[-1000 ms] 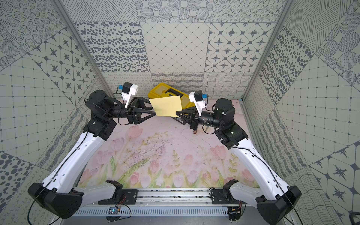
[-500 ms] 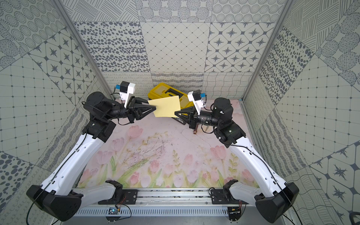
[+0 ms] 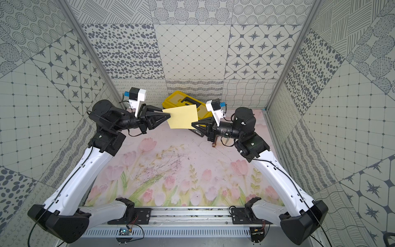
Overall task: Fold the square paper along the opposite sides
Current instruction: Pick up the paper from the center of the board.
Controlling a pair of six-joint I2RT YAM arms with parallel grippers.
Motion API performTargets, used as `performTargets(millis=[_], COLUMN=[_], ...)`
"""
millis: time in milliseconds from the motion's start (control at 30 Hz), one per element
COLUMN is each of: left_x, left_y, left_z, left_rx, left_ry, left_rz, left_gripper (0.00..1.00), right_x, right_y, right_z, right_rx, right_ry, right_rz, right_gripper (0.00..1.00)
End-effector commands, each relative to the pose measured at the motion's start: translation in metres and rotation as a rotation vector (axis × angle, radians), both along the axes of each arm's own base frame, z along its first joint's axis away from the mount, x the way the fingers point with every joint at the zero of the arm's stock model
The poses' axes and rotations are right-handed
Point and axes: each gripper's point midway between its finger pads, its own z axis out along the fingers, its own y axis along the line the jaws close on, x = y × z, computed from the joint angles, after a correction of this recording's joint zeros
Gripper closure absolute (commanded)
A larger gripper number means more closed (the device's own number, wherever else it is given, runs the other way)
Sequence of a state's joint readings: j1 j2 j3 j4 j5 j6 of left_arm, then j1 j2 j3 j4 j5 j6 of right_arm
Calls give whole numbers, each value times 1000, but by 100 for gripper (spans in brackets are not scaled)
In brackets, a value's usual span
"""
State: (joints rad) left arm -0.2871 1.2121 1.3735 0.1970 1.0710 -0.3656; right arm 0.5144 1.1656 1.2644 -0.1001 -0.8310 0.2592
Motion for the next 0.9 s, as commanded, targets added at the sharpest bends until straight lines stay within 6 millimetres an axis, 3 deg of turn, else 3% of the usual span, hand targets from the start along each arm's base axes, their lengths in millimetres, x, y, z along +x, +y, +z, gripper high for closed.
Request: performTargets(millis=[0, 167, 267, 400, 433, 500, 567, 633, 767, 867], left_x=[-6, -3, 1, 2, 2, 1, -3, -7, -15, -18], left_y=[-1, -2, -3, -2, -2, -2, -1, -1, -2, -6], left_z=[6, 3, 2, 4, 6, 9, 14, 16, 15, 11], left_rx=[-2, 0, -1, -7, -10, -12, -12, -14, -14, -10], left_ry=[-50, -41, -36, -36, -39, -42, -41, -35, -28, -19], left_rz=[-9, -9, 1, 9, 14, 13, 2, -17, -30, -48], left_gripper=[78, 83, 100, 100, 100, 100, 100, 100, 100, 100], right_x=[-4, -6, -6, -7, -7, -3, 6, 16, 41, 52], right_y=[-2, -2, -2, -1, -1, -3, -11, -26, -78, -97], right_z=[14, 14, 14, 14, 13, 11, 10, 13, 28, 30], right_rx=[30, 32, 34, 36, 35, 29, 5, -13, -5, -9], right_ry=[-35, -34, -32, -30, -26, -21, -42, -79, -150, -162], right_rz=[11, 17, 21, 29, 28, -2, -92, -217, -520, -606], right_gripper=[100, 100, 100, 100, 95, 61, 43, 38, 33, 34])
